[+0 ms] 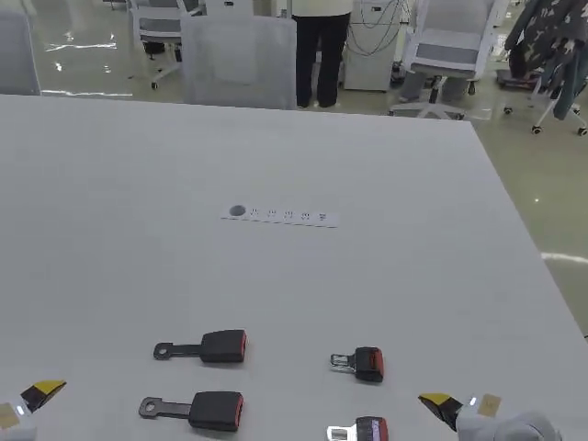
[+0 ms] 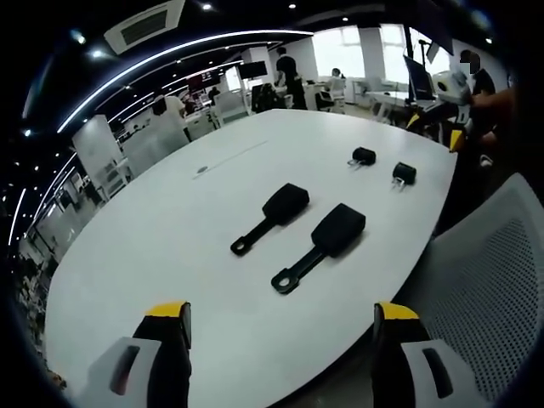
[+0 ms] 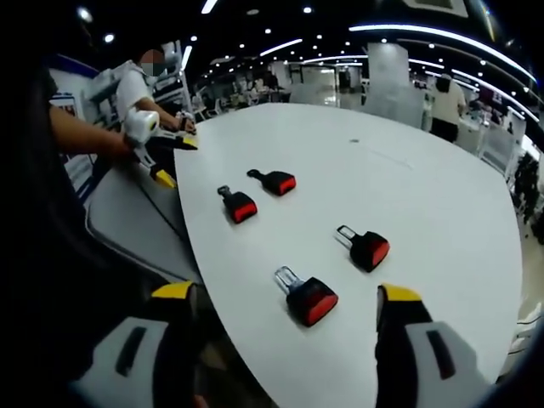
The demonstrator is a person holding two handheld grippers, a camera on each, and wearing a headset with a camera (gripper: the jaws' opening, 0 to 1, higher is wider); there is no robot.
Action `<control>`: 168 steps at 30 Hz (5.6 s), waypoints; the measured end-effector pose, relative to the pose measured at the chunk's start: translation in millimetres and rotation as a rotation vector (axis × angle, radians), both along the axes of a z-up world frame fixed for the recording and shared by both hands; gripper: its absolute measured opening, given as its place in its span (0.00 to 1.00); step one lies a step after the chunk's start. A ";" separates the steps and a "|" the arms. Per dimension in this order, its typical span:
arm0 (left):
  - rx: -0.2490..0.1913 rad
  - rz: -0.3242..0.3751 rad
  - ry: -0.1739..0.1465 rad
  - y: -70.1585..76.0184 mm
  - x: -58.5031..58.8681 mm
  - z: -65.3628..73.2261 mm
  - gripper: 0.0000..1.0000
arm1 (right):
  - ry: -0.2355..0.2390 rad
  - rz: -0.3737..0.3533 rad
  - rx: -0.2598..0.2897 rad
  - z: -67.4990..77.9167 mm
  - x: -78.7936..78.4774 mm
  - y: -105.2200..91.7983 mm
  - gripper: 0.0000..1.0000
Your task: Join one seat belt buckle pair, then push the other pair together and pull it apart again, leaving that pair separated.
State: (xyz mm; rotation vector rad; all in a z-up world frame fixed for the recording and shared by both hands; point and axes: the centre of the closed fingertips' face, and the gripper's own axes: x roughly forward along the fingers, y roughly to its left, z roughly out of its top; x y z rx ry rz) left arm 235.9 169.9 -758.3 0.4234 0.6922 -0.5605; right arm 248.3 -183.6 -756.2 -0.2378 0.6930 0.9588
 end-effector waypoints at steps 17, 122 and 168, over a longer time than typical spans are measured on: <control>0.009 -0.072 0.030 -6.7 16.0 -8.6 0.85 | -0.027 0.061 -0.040 -7.2 12.5 16.2 0.84; 0.317 -0.844 0.254 -106.1 57.2 -90.4 0.30 | 0.004 0.497 -0.386 -96.5 24.7 12.0 0.34; 0.356 -0.859 0.262 -104.1 56.8 -92.4 0.30 | -0.012 0.507 -0.331 -95.2 26.1 95.3 0.34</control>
